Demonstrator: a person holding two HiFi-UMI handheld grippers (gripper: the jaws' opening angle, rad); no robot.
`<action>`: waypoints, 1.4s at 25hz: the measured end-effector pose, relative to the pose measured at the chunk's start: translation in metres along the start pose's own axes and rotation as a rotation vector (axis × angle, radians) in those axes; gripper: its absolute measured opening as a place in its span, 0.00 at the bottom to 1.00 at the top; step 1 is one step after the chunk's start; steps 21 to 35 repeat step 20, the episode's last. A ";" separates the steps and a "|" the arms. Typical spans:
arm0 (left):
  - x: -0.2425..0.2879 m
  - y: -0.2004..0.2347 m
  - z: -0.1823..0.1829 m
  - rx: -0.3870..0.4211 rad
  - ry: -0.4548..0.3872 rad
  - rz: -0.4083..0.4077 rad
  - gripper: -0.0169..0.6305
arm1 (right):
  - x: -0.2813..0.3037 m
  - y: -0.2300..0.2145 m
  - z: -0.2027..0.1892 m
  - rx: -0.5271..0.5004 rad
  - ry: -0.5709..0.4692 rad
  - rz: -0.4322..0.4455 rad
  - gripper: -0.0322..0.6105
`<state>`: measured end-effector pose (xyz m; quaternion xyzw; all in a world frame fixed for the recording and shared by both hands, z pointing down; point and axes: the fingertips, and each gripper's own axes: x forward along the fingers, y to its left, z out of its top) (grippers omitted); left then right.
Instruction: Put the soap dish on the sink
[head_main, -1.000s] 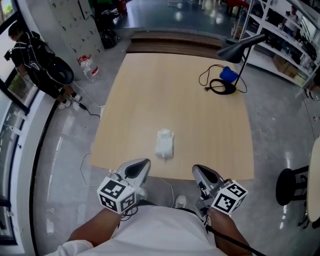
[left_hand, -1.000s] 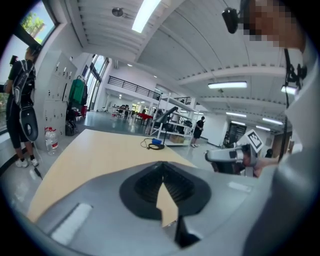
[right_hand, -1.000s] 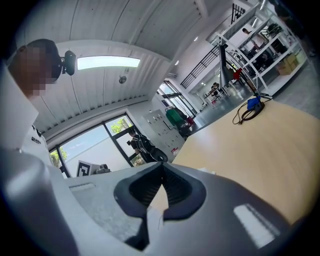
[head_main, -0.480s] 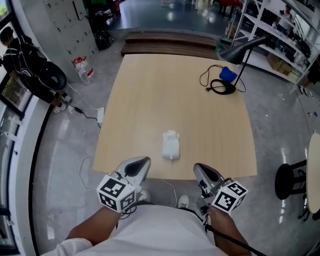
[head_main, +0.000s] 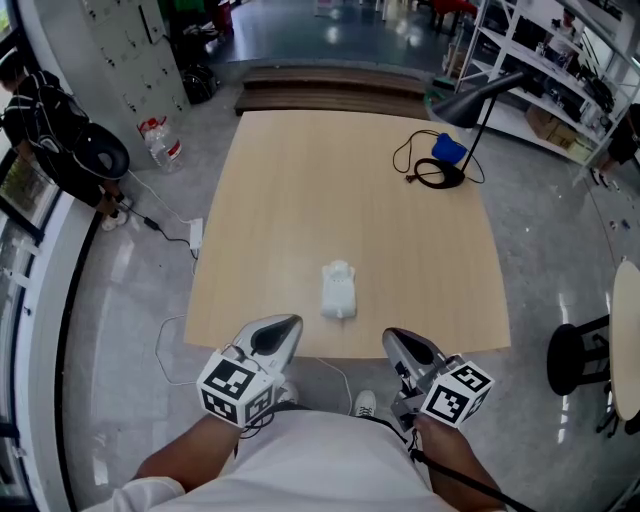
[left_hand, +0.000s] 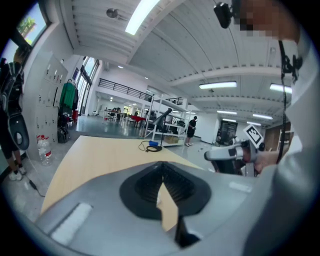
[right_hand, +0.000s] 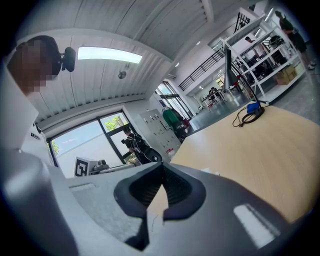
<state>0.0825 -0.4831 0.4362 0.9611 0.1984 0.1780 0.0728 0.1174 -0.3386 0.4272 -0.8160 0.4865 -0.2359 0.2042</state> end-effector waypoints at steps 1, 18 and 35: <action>0.000 -0.001 0.001 0.006 -0.001 0.001 0.04 | 0.000 0.000 0.001 -0.001 0.000 0.002 0.05; -0.001 -0.006 0.001 0.034 -0.006 0.009 0.04 | 0.000 -0.002 0.002 -0.007 0.003 0.010 0.05; -0.002 -0.005 0.002 0.032 -0.009 0.013 0.04 | -0.001 -0.002 0.001 -0.006 0.004 0.009 0.05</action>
